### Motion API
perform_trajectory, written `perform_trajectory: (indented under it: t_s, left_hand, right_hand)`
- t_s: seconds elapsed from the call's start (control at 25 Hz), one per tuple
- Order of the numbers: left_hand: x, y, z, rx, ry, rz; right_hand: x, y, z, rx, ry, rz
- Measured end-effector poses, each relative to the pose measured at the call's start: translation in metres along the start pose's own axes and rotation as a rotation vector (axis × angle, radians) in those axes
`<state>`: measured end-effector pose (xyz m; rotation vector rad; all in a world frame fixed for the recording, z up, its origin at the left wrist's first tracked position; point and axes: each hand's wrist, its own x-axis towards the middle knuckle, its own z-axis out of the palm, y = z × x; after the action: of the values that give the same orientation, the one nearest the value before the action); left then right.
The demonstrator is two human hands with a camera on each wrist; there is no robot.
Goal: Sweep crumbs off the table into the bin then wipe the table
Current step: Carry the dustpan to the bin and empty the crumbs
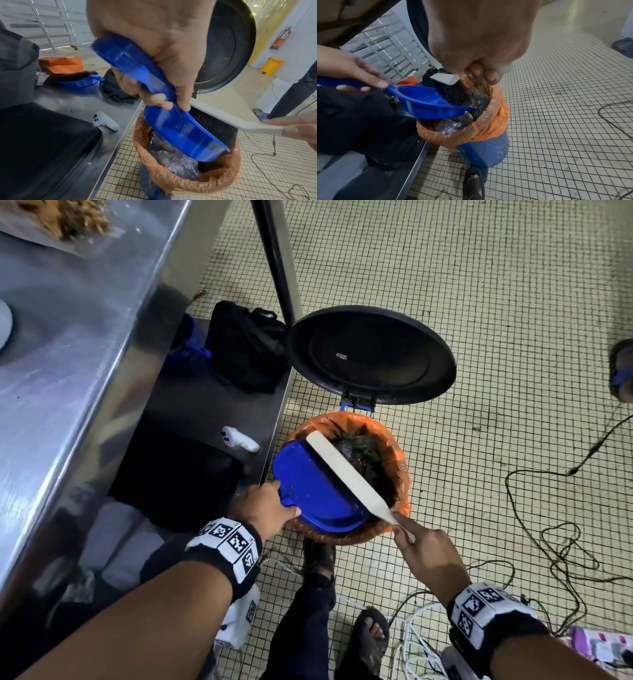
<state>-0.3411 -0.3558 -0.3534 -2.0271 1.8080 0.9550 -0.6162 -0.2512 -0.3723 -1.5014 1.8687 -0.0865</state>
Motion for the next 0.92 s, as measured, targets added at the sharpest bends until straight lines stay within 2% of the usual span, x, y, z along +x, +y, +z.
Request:
perform_trajectory:
  t_s: [0.16, 0.4, 0.52, 0.72, 0.92]
  left_hand:
    - [-0.002, 0.001, -0.004, 0.047, 0.016, -0.001]
    - [-0.004, -0.004, 0.002, 0.108, 0.011, -0.002]
    - [-0.004, 0.0, 0.003, 0.109, 0.009, -0.001]
    - [-0.008, 0.003, -0.002, 0.122, 0.041, 0.01]
    - [-0.01, 0.003, 0.003, 0.113, 0.024, 0.015]
  right_hand:
    - [-0.013, 0.011, 0.004, -0.065, -0.061, 0.004]
    - [-0.011, 0.018, -0.003, -0.097, -0.035, 0.083]
    - [-0.009, 0.011, -0.006, -0.062, -0.024, 0.062]
    - [-0.022, 0.023, -0.012, -0.124, -0.116, 0.01]
    - [-0.024, 0.031, -0.018, -0.057, -0.055, 0.094]
